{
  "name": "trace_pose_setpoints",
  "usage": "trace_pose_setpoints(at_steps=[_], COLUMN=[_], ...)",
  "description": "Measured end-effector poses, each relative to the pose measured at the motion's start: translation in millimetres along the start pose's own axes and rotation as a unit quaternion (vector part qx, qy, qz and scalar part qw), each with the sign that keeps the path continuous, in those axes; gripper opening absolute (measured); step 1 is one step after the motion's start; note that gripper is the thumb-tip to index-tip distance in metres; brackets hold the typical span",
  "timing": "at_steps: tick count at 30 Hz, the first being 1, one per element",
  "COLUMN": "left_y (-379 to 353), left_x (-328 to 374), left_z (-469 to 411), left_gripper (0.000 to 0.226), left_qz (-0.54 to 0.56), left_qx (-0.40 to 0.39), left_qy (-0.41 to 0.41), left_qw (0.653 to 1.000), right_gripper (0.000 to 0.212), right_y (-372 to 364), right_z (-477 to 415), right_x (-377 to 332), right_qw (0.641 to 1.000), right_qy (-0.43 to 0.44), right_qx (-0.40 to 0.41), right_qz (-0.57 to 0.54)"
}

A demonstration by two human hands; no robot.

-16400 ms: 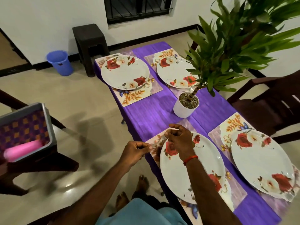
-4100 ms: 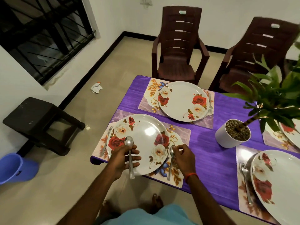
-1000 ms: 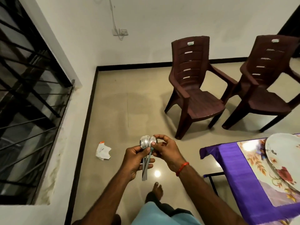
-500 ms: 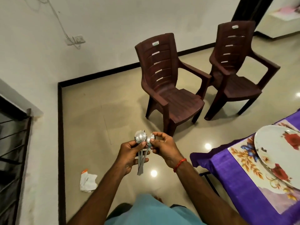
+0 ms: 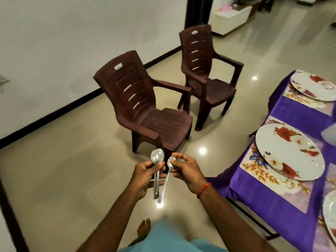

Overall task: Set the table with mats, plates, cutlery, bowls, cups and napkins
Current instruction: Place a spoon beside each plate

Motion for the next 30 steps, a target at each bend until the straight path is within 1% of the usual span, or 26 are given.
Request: trace_pose_setpoints(at_steps=[4, 10, 17, 22, 25, 30], left_y=[-7.4, -29.7, -70.4, -114.7, -149.5, -215.8], left_x=[16.3, 11.7, 2.6, -4.6, -3.7, -6.1], left_z=[-44.3, -75.2, -96.6, -127.2, -143.2, -163.5], left_gripper=[0.02, 0.022, 0.023, 0.024, 0.025, 0.023], left_qz=[0.01, -0.007, -0.031, -0.046, -0.069, -0.107], left_qx=[-0.06, -0.144, -0.207, -0.244, -0.271, -0.319], left_qy=[0.006, 0.035, 0.067, 0.091, 0.092, 0.099], left_qw=[0.998, 0.989, 0.976, 0.964, 0.956, 0.936], right_gripper=[0.021, 0.023, 0.026, 0.026, 0.027, 0.025], right_y=[4.9, 29.1, 73.0, 111.8, 143.6, 204.2], right_z=[-10.6, -8.2, -6.5, -13.3, -20.5, -25.1], right_x=[-16.1, -9.2, -12.3, -25.5, -31.5, -34.4], right_qw=[0.997, 0.982, 0.958, 0.94, 0.922, 0.875], right_qy=[0.017, 0.03, 0.044, 0.054, 0.059, 0.066], right_qx=[0.053, 0.133, 0.198, 0.221, 0.238, 0.284], right_qz=[-0.06, -0.13, -0.202, -0.253, -0.3, -0.387])
Point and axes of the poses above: each hand's wrist, its own z-axis away from the middle knuckle, its own y-axis out of the back of the hand, x = y × z, the point moved 7 cm from there along -z, towards the middle knuckle, and after that the axes turned 14 degrees about -y, right-handed, at the moved point
